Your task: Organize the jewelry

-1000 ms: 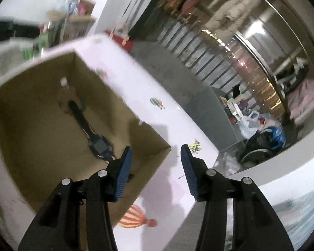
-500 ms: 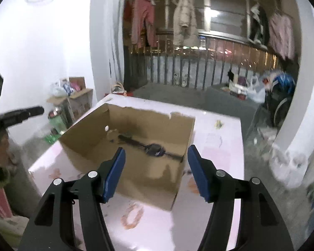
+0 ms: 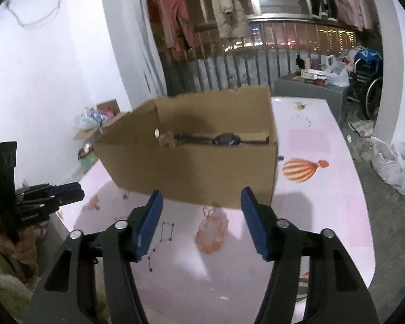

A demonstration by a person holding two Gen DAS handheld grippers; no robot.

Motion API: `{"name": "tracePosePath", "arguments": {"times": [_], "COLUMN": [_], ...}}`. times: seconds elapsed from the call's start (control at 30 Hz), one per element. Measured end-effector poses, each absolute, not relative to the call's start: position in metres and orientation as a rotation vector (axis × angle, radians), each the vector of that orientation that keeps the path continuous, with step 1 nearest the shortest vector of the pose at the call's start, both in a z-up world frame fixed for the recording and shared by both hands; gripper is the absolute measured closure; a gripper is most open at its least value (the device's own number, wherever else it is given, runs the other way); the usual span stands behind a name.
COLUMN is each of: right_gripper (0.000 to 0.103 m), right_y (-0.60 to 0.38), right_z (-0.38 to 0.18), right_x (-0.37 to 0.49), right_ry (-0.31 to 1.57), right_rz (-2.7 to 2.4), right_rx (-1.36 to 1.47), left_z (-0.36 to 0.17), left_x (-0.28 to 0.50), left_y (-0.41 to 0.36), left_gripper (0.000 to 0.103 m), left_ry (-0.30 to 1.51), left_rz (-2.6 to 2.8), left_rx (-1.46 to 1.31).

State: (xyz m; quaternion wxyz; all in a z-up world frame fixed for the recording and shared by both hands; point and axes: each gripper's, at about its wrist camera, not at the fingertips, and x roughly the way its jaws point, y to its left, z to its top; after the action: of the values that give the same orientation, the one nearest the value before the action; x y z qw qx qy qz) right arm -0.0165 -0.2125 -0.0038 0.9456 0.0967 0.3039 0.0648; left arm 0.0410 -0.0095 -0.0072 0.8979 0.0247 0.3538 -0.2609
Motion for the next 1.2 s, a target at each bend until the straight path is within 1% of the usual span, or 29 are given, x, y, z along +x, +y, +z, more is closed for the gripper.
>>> {"name": "tracePosePath", "arguments": {"times": [0.1,0.23,0.6,0.93,1.07,1.13,1.2], "right_gripper": [0.05,0.05,0.052,0.053,0.054,0.055,0.056], "right_y": [-0.208,-0.206,-0.199,-0.204,-0.205,-0.206,-0.206], "right_z": [-0.013,-0.026,-0.044,-0.054,-0.056,-0.056,-0.057], "right_x": [-0.013,-0.007,0.004,0.01,0.011,0.011,0.012], "right_ry": [0.641,0.673,0.723,0.752,0.752,0.753,0.755], "right_rz": [0.151,0.16,0.161,0.147,0.141,0.139,0.141], "right_rx": [0.205,0.221,0.225,0.245,0.236,0.234,0.236], "left_z": [-0.023,-0.039,-0.064,-0.066,-0.066,-0.067,-0.067], "left_x": [0.039,0.039,0.052,0.056,0.06,0.061,0.062], "left_y": [-0.016,-0.02,-0.033,-0.052,-0.057,-0.06,-0.062], "left_gripper": [0.074,0.074,0.074,0.075,0.082,0.088,0.096], "left_ry": [0.759,0.788,0.849,0.808,0.802,0.797,0.792], "left_rz": [-0.539,-0.547,-0.531,-0.548,-0.562,-0.565,-0.569], "left_rx": [0.079,0.091,0.131,0.237,0.247,0.26,0.274]}}
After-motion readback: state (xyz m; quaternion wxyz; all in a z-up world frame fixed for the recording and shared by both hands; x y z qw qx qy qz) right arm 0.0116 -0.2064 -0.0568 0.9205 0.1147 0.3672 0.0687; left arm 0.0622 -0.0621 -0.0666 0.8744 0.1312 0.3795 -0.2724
